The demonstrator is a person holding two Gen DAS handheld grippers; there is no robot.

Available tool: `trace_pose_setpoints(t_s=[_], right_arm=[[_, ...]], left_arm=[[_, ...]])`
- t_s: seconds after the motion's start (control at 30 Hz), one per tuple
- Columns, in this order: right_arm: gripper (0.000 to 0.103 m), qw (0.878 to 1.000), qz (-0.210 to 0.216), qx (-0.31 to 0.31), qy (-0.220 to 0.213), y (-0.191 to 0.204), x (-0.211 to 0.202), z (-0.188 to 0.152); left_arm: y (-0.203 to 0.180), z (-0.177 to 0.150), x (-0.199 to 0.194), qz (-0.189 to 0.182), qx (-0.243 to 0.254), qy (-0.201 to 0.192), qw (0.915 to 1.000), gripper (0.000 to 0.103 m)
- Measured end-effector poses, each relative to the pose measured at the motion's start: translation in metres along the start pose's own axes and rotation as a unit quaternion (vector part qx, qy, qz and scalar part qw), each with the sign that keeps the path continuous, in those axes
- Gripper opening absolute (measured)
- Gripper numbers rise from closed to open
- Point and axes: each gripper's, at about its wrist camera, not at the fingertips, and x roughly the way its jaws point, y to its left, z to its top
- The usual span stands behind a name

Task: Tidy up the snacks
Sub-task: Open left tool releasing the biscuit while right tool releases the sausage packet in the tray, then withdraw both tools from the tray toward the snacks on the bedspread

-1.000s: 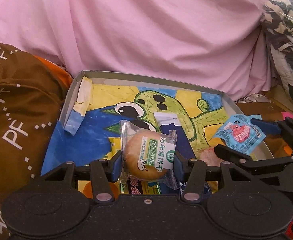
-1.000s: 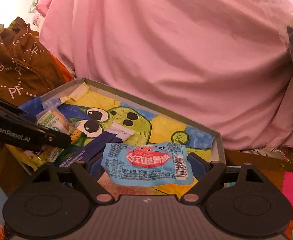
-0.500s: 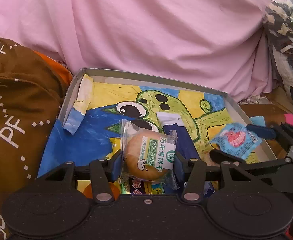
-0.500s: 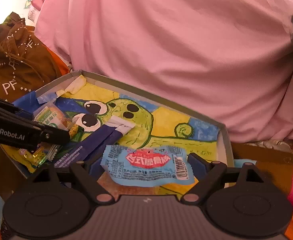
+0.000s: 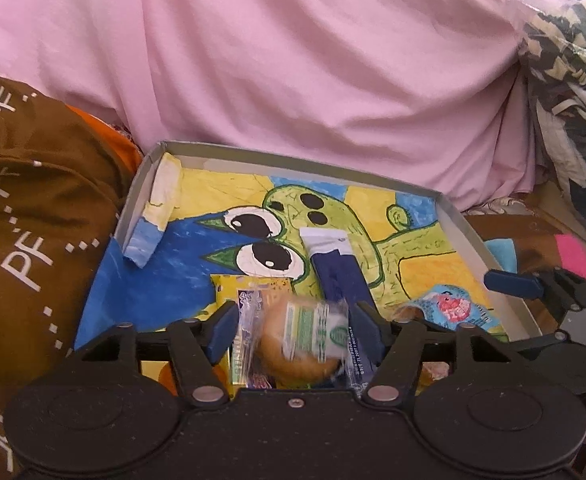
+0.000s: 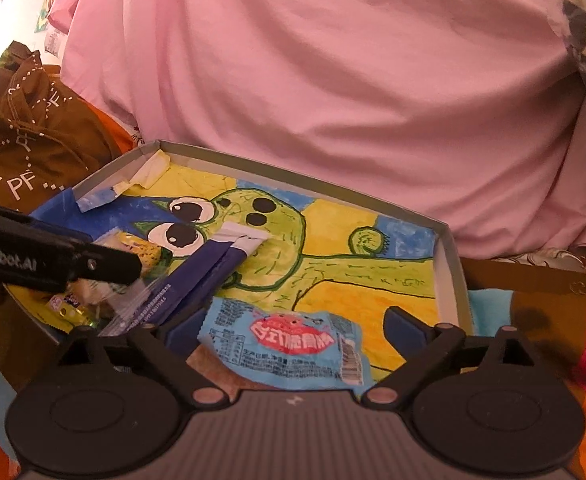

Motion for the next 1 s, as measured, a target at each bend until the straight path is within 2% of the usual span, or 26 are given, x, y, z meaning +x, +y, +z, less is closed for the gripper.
trace_pose_setpoints(t_s=[0.5,0.73,1.0], right_arm=[[0.103,0.998,-0.004,0.054,-0.031,-0.023,-0.053,-0.003],[0.103,0.998,0.002,0.054,-0.041,-0.019,-0.081,-0.001],[0.103,0.997,0.007,0.062,-0.038,-0.011,-0.122,-0.015]], left_arm=[[-0.012,-0.002,-0.047,0.020,0.011,-0.018,0.9996,0.097],[-0.015,-0.007,-0.072,0.030,0.004,-0.016,0.9994,0.102],[-0.023,-0.025,-0.107,0.038,0.004,-0.009,0.9992,0.102]])
